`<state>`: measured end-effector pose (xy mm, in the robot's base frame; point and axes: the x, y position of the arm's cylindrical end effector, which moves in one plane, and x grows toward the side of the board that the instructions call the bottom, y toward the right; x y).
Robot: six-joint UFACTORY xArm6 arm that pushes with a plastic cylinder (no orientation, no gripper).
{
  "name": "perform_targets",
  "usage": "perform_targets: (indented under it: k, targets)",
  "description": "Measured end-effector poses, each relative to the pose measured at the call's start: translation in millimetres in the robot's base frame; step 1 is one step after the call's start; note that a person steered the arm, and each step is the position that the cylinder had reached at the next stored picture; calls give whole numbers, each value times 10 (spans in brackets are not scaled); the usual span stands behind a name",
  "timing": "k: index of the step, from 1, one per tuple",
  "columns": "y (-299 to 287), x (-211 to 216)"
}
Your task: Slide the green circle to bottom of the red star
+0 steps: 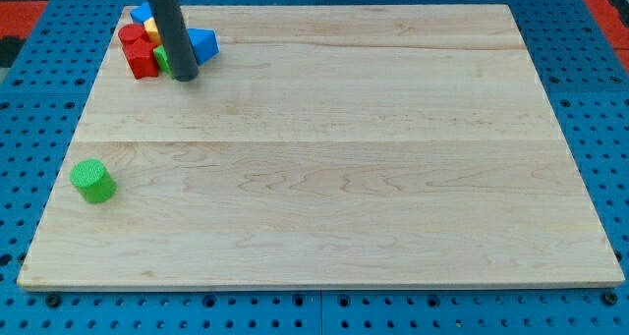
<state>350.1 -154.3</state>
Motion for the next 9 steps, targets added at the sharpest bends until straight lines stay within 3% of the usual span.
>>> perform_targets:
  k: [1,2,3,5,6,9]
  targets:
    - [237,916]
    - [-97,1710]
    - [-676,1777]
    - [-894,1632]
    - [-911,1823]
    - [-1046,1089]
